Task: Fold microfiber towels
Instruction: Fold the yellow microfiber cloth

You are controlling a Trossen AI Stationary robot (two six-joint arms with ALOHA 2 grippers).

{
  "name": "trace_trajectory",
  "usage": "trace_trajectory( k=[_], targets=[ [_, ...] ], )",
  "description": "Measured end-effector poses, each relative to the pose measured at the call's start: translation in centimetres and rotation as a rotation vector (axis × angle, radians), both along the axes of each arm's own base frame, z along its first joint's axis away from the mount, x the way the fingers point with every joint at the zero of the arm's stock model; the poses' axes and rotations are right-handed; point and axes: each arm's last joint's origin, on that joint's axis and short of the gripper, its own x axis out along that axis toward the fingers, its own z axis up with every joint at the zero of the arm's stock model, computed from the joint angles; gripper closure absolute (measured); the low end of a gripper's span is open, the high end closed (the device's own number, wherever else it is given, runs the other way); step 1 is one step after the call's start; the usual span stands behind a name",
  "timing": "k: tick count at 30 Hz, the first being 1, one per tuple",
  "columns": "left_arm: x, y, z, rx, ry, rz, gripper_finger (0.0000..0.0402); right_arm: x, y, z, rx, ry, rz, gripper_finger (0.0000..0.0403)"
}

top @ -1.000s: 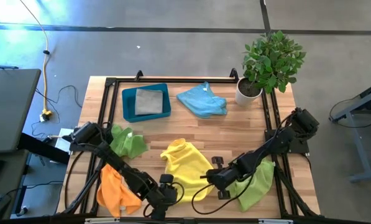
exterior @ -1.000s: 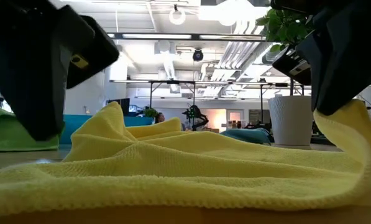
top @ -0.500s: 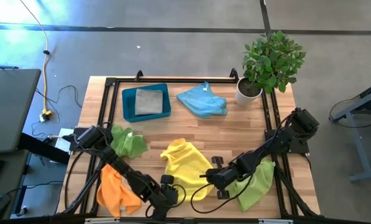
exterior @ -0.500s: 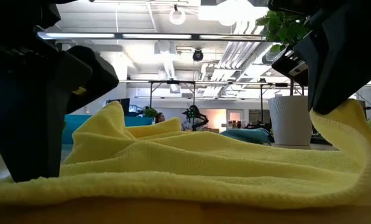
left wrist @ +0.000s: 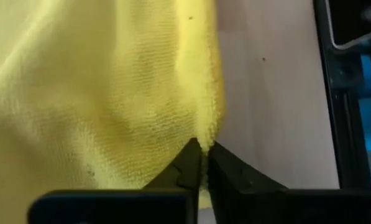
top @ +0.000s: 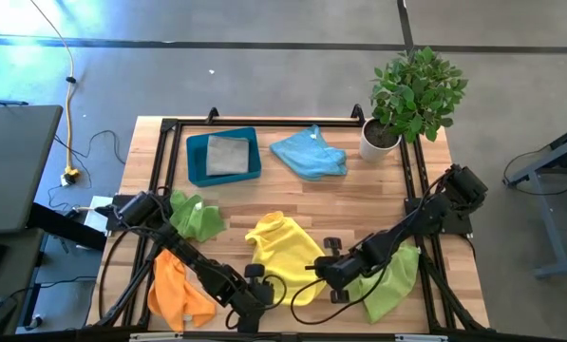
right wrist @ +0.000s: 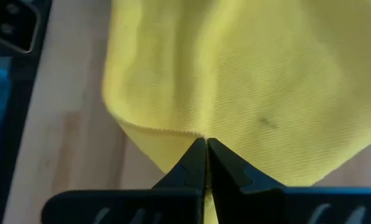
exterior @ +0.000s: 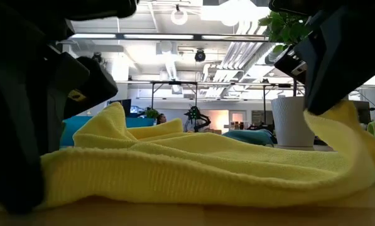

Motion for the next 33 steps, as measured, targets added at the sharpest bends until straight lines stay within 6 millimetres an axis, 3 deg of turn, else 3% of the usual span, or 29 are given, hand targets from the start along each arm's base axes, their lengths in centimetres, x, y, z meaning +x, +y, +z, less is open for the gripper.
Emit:
trace_trajectory(
  k=[6,12,21,27,33],
  targets=[
    [-0.4,0.3,1.6,-0.028,-0.009,0.029,0.0397,0.1,-0.2,0.0,-0.027,-0.018,-0.024,0.0402],
    [-1.0,1.2,5.4,-0.061,-0.050,0.072,0.0399,0.4,-0.7,1.1,-0.025,-0.036,-0.039,0.0402],
    [-2.8,4.6,11.5,-0.088,-0.085,0.221,0.0400,-1.4,-3.6,7.4,-0.005,-0.184,-0.135,0.0403],
    [-4.4,7.9,17.3,-0.128,-0.273,0.334,0.0401,-3.2,-5.2,11.3,-0.003,-0.302,-0.133,0.0403],
    [-6.1,10.6,21.6,-0.162,-0.428,0.346,0.0401,-4.2,-6.5,13.9,-0.064,-0.430,-0.052,0.0403]
  ],
)
